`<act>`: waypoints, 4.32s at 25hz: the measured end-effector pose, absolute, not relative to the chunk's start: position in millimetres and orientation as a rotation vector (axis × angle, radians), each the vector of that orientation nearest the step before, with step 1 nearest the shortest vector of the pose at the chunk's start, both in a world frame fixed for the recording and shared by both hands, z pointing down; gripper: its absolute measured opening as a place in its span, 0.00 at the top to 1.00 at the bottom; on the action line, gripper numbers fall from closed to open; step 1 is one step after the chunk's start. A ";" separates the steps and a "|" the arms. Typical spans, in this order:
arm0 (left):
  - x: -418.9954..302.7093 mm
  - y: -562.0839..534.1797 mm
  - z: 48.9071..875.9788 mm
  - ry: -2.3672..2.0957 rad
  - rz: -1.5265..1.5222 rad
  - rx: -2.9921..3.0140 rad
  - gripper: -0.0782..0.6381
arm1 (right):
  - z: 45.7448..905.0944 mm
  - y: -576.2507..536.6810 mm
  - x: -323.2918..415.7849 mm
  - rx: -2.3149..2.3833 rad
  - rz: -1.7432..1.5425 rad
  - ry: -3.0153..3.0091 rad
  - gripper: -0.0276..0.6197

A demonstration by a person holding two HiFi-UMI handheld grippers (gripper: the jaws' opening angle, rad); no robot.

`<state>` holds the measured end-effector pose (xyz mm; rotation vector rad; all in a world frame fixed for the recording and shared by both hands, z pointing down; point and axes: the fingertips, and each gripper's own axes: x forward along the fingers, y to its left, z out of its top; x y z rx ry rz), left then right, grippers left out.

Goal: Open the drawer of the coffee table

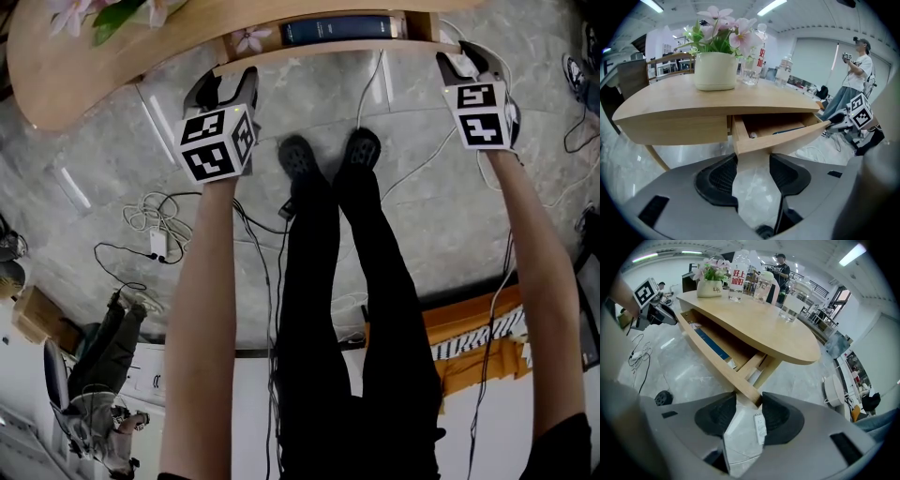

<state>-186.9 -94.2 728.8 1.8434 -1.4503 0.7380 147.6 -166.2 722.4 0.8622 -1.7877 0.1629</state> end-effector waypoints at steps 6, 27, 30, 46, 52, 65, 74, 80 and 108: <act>-189.8 -91.6 728.6 -1.455 0.779 1.845 0.63 | 722.2 -166.0 148.5 0.835 0.149 -1.797 0.69; -191.9 -90.3 730.1 -1.480 0.906 1.855 0.68 | 721.9 -163.7 149.3 0.761 0.051 -1.784 0.73; -192.4 -91.0 729.3 -1.481 0.900 1.843 0.68 | 720.8 -164.7 148.7 0.775 0.071 -1.779 0.73; -182.6 -41.7 729.9 -1.474 0.944 1.783 0.68 | 721.5 -113.9 160.1 0.697 0.050 -1.789 0.75; -181.4 -31.0 729.2 -1.455 0.953 1.779 0.68 | 721.7 -102.6 162.1 0.710 0.070 -1.781 0.75; -179.5 -15.7 742.1 -1.402 0.990 1.758 0.68 | 735.9 -88.2 164.9 0.688 0.116 -1.752 0.75; -170.4 -15.9 747.7 -1.359 0.921 1.752 0.56 | 741.3 -88.0 164.1 0.770 0.144 -1.719 0.73; -170.1 -14.4 742.1 -1.359 0.954 1.758 0.48 | 726.8 -85.6 158.9 0.819 0.190 -1.719 0.68; -135.3 87.5 348.1 -1.419 0.623 2.054 0.55 | 357.2 69.6 79.3 1.163 0.510 -1.989 0.66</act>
